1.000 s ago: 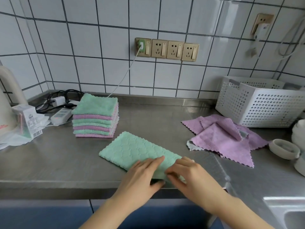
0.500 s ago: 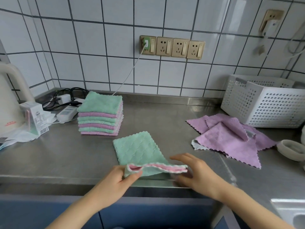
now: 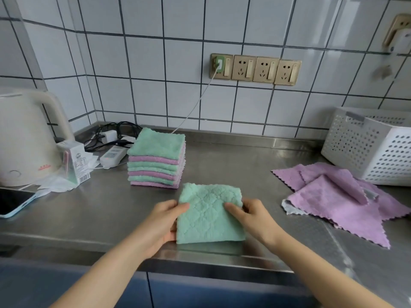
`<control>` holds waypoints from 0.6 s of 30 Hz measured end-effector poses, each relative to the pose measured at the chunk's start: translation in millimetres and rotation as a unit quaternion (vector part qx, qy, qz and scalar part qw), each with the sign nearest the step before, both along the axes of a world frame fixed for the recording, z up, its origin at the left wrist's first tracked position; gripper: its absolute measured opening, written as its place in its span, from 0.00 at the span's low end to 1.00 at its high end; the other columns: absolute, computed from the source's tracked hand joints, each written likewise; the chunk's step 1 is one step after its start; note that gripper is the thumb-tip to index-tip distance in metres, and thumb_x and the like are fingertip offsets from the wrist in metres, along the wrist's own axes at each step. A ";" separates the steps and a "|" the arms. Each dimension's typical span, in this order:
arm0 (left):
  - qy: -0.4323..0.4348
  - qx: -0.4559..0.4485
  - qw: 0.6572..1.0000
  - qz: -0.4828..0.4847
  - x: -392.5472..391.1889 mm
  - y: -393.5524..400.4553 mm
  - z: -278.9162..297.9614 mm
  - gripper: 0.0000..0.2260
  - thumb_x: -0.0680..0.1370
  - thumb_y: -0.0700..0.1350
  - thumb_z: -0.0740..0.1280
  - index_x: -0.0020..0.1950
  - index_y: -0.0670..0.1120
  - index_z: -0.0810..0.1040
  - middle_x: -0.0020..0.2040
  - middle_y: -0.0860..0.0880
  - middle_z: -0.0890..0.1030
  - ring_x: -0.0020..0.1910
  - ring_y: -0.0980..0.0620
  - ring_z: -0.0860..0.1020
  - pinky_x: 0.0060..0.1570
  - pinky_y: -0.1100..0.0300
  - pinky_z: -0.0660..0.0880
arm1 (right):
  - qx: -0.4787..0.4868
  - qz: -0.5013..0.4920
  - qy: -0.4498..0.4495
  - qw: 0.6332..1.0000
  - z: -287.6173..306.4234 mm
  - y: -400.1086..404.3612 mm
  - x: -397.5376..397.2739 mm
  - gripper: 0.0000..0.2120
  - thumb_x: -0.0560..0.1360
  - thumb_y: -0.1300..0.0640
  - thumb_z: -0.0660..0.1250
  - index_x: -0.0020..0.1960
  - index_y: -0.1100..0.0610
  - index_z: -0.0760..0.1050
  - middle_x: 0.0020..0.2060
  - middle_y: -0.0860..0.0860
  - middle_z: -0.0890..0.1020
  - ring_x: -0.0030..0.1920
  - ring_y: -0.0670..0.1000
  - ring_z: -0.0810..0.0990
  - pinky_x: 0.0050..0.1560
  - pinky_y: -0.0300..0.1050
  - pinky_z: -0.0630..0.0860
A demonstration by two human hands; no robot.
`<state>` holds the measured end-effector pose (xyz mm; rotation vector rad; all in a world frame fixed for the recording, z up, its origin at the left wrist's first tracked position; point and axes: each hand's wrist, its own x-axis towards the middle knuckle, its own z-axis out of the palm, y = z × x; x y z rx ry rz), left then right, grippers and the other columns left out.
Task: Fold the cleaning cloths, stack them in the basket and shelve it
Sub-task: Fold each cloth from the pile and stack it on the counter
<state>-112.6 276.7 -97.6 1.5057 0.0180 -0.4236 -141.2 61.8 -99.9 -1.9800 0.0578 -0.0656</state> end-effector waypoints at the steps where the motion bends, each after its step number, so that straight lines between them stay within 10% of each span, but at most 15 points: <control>1: -0.013 0.042 0.999 0.011 5.0 -1.5 -1.8 0.09 0.78 0.43 0.66 0.54 0.39 0.78 0.48 0.41 0.84 0.47 0.44 0.84 0.48 0.46 0.80 | -0.027 -0.023 0.004 0.999 -0.9 1.0 8.2 0.18 0.77 0.50 0.65 0.36 0.62 0.73 0.30 0.49 0.75 0.32 0.47 0.72 0.34 0.44 0.69; 14: -0.141 0.206 0.964 0.086 12.9 -11.8 -25.5 0.12 0.76 0.45 0.67 0.55 0.52 0.68 0.42 0.42 0.83 0.42 0.39 0.82 0.41 0.42 0.79 | -0.215 -0.125 0.050 0.967 -20.6 10.5 33.6 0.17 0.80 0.54 0.57 0.33 0.56 0.63 0.30 0.50 0.71 0.31 0.48 0.68 0.29 0.40 0.63; 18: -0.219 0.253 0.937 0.098 9.3 -13.1 -26.7 0.16 0.76 0.44 0.66 0.61 0.51 0.67 0.34 0.48 0.76 0.29 0.53 0.73 0.27 0.60 0.71 | -0.201 -0.131 0.062 0.969 -17.3 13.5 30.7 0.14 0.80 0.53 0.57 0.37 0.57 0.68 0.34 0.50 0.73 0.35 0.51 0.71 0.32 0.43 0.66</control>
